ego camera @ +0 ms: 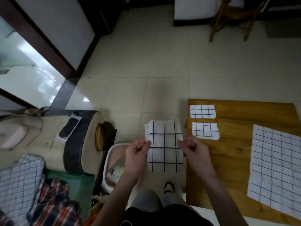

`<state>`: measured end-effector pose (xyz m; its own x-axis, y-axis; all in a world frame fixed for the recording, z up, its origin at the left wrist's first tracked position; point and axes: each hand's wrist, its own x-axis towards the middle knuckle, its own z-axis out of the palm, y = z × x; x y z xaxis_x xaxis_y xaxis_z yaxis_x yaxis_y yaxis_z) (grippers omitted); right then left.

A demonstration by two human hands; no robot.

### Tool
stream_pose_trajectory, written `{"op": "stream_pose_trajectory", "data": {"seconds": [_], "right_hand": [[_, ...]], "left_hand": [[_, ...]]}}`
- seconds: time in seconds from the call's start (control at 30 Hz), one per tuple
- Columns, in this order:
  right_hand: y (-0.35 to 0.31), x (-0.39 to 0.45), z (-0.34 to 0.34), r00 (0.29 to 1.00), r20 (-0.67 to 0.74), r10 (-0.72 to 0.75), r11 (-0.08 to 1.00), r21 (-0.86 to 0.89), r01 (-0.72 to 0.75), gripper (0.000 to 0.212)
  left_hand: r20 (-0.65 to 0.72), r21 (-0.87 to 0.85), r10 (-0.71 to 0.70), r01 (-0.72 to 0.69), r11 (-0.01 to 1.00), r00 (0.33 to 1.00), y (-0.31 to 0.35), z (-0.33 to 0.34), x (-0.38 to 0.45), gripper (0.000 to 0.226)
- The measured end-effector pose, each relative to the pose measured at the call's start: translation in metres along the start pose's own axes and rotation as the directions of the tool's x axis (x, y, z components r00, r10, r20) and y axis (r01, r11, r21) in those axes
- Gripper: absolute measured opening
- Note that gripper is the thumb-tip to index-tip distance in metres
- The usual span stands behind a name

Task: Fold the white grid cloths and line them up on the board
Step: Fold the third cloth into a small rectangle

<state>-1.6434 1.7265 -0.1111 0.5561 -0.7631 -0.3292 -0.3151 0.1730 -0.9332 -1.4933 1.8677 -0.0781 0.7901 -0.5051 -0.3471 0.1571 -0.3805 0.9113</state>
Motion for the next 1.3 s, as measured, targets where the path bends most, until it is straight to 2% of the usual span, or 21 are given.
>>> {"op": "stream_pose_trajectory", "data": {"seconds": [0.13, 0.3, 0.43, 0.53, 0.7, 0.77, 0.93, 1.07, 1.2, 1.3], "right_hand": [[0.003, 0.013, -0.017, 0.994, -0.103, 0.040, 0.996, 0.084, -0.031, 0.004], [0.015, 0.021, -0.038, 0.970, -0.231, 0.078, 0.993, 0.104, -0.055, 0.013], [0.027, 0.031, -0.047, 0.919, -0.361, 0.161, 0.986, 0.100, -0.134, 0.020], [0.035, 0.036, -0.052, 0.851, -0.470, 0.234, 0.970, 0.171, -0.172, 0.020], [0.052, 0.045, -0.049, 0.691, -0.582, 0.428, 0.892, 0.394, -0.220, 0.015], [0.058, 0.048, -0.044, 0.621, -0.606, 0.497, 0.850, 0.484, -0.207, 0.015], [0.070, 0.052, -0.035, 0.472, -0.646, 0.600, 0.770, 0.627, -0.120, 0.007], [0.080, 0.053, -0.029, 0.373, -0.684, 0.627, 0.757, 0.648, -0.085, 0.009], [0.103, 0.061, -0.024, 0.292, -0.709, 0.642, 0.752, 0.657, -0.056, 0.011], [0.126, 0.069, -0.019, 0.252, -0.724, 0.642, 0.755, 0.653, -0.049, 0.010]], "left_hand": [[0.128, 0.080, 0.028, -0.038, 0.996, 0.991, 0.014, 0.027, 0.034, 0.017], [0.250, 0.154, 0.036, -0.077, 0.985, 0.968, 0.015, 0.076, 0.092, 0.018], [0.454, 0.249, 0.072, -0.203, 0.947, 0.888, 0.021, 0.118, 0.123, 0.018], [0.588, 0.280, 0.037, -0.247, 0.928, 0.808, 0.029, 0.146, 0.140, 0.011], [0.747, 0.356, -0.082, -0.293, 0.887, 0.659, 0.032, 0.190, 0.167, 0.010], [0.779, 0.384, -0.135, -0.294, 0.875, 0.613, 0.032, 0.206, 0.176, 0.013], [0.864, 0.438, -0.260, -0.391, 0.809, 0.430, 0.021, 0.239, 0.195, 0.022], [0.893, 0.422, -0.277, -0.447, 0.788, 0.354, 0.012, 0.265, 0.198, 0.022], [0.901, 0.413, -0.278, -0.465, 0.783, 0.332, -0.013, 0.284, 0.203, 0.021], [0.906, 0.416, -0.307, -0.480, 0.772, 0.291, -0.037, 0.300, 0.210, 0.026]]}}
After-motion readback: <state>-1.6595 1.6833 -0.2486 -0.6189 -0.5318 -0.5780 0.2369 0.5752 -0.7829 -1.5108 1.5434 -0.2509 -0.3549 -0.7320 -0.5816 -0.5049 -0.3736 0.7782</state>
